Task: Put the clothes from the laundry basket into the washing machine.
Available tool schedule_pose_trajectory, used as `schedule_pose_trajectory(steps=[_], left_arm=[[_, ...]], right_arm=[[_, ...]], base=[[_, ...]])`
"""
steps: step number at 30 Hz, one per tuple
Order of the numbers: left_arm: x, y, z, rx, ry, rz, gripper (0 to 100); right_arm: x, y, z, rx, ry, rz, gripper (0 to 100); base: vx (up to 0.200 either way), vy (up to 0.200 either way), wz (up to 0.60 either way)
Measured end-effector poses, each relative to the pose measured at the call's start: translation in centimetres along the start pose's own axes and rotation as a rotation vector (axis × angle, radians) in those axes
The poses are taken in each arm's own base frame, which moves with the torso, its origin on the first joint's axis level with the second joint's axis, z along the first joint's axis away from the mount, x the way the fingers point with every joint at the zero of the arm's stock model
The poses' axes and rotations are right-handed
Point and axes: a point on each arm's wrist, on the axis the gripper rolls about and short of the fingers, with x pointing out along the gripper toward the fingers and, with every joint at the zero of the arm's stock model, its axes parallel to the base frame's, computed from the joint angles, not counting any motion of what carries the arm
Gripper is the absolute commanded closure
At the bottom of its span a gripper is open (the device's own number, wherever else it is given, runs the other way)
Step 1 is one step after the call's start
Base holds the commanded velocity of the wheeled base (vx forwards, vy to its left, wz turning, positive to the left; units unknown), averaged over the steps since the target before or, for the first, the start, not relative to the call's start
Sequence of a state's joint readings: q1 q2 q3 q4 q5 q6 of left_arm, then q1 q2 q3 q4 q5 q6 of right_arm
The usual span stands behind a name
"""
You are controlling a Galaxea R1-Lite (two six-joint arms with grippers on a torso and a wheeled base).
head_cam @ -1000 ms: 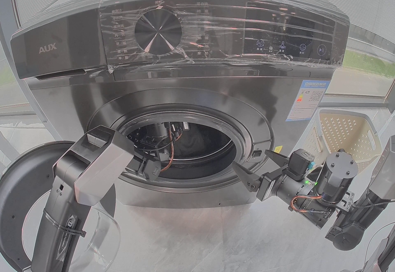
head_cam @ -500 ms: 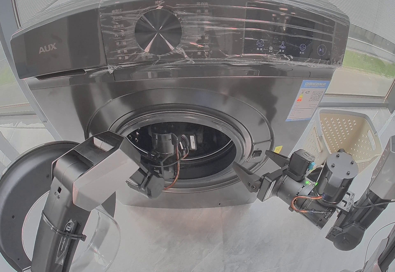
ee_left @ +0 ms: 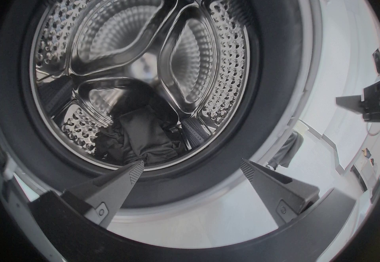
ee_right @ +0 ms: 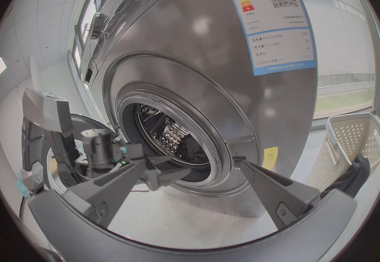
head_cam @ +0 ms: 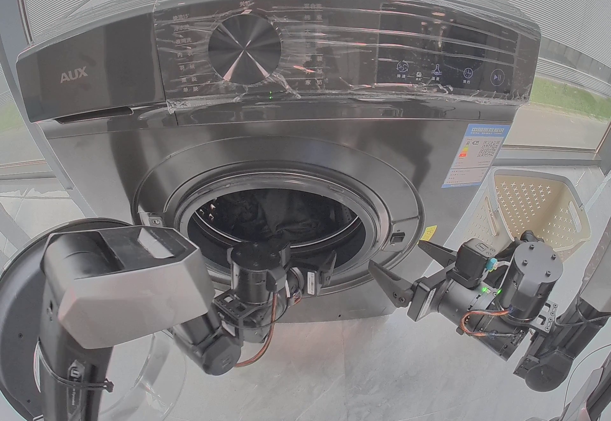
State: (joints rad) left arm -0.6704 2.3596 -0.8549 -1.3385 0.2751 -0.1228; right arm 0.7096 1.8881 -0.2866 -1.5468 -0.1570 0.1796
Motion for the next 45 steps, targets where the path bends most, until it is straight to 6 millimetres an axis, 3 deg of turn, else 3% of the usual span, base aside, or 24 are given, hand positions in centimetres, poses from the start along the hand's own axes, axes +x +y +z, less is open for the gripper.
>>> schedule_pose_trajectory(steps=[6, 15, 19, 24, 34, 45], left_arm=[[-5.7, 0.3, 1.3, 0.012, 0.012, -0.030, 0], [-13.6, 1.5, 6.5, -0.032, -0.134, -0.041, 0], [-16.1, 2.1, 8.0, -0.038, -0.195, -0.028, 0], [-18.8, 3.0, 8.8, -0.037, -0.228, -0.016, 0], [-22.2, 5.7, 7.7, -0.018, -0.189, 0.061, 0], [-25.2, 7.0, 9.0, -0.001, -0.251, 0.098, 0]], right_arm=[[-1.3, -0.4, -0.1, -0.012, 0.021, -0.015, 0], [-4.2, -1.7, 0.3, -0.018, 0.035, -0.067, 0], [-5.4, -2.9, 0.6, -0.015, 0.028, -0.113, 0], [-6.2, -3.7, 1.1, -0.011, 0.008, -0.149, 0], [-7.6, -3.9, 1.4, -0.011, 0.005, -0.171, 0], [-9.8, -3.9, 1.5, -0.025, 0.091, -0.206, 0]], base=[[0.000, 0.000, 0.00], [0.000, 0.000, 0.00], [0.000, 0.000, 0.00], [-0.120, 0.000, 0.00], [-0.200, 0.000, 0.00], [-0.200, 0.000, 0.00]])
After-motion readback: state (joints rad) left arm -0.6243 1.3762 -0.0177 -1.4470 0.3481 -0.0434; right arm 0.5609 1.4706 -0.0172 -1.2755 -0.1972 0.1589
